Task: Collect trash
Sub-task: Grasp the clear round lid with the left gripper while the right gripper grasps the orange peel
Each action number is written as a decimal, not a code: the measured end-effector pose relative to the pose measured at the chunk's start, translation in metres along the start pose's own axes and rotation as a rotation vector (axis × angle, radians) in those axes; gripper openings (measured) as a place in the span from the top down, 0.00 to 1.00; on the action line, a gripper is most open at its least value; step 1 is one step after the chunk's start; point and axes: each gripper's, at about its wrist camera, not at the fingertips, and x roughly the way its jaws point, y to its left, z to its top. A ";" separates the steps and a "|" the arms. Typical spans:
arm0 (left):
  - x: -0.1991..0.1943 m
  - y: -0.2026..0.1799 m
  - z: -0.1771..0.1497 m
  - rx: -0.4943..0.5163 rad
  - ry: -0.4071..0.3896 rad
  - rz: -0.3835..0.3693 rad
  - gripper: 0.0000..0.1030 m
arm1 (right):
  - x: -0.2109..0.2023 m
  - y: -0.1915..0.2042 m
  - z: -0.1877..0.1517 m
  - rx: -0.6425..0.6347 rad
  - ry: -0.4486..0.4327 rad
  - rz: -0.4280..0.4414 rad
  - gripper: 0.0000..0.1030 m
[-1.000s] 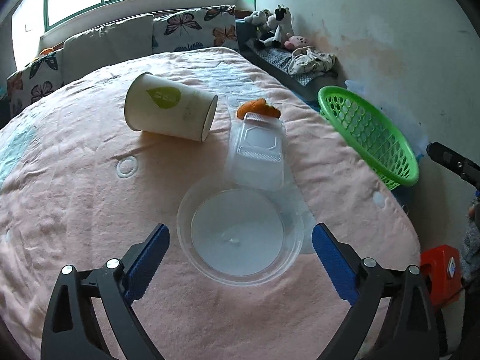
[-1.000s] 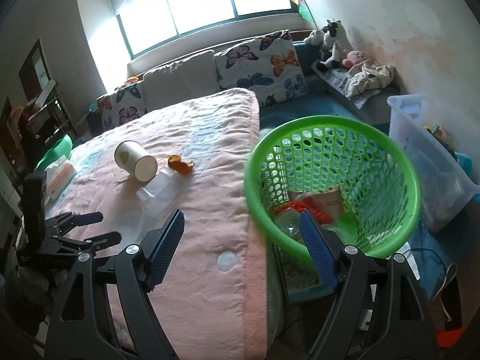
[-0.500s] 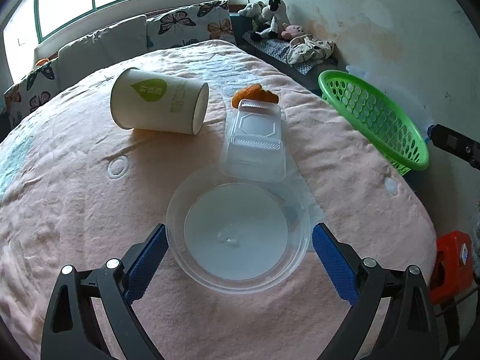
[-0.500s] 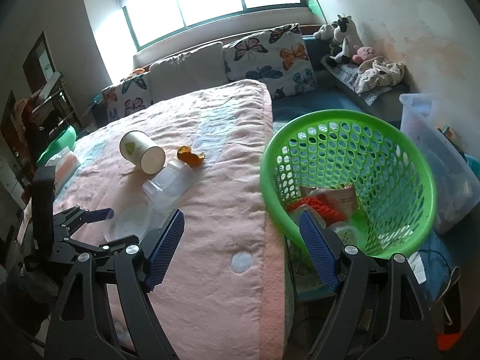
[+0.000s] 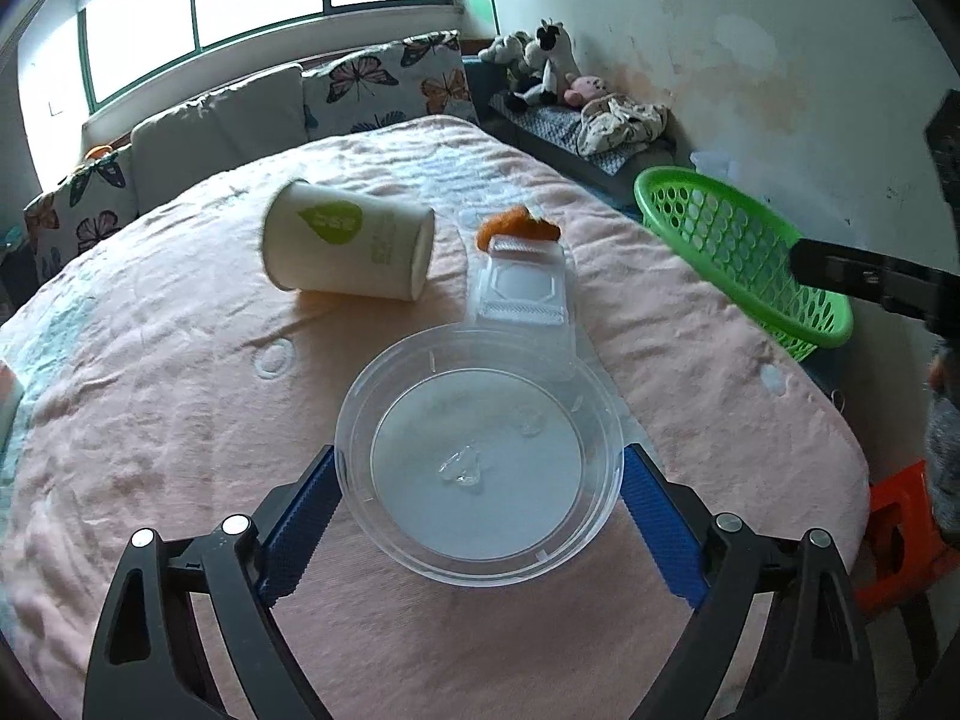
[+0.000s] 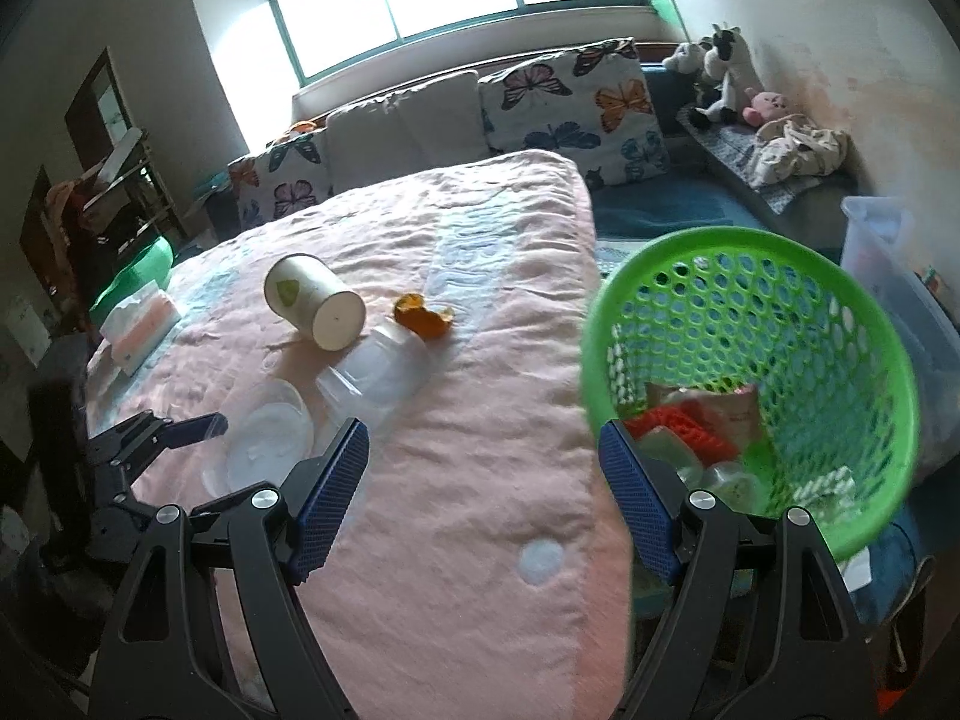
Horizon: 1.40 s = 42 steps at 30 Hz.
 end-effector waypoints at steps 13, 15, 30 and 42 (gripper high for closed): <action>-0.045 0.031 0.003 -0.049 -0.075 0.044 0.15 | 0.050 0.032 0.029 -0.013 0.059 0.082 0.28; -0.048 0.035 0.002 -0.055 -0.080 0.050 0.15 | 0.058 0.039 0.030 -0.012 0.076 0.089 0.29; -0.059 0.072 -0.009 -0.102 -0.105 0.032 0.15 | 0.116 0.046 0.060 0.098 0.141 0.014 0.32; -0.051 0.085 -0.013 -0.137 -0.093 0.013 0.15 | 0.156 0.025 0.066 0.223 0.230 -0.006 0.39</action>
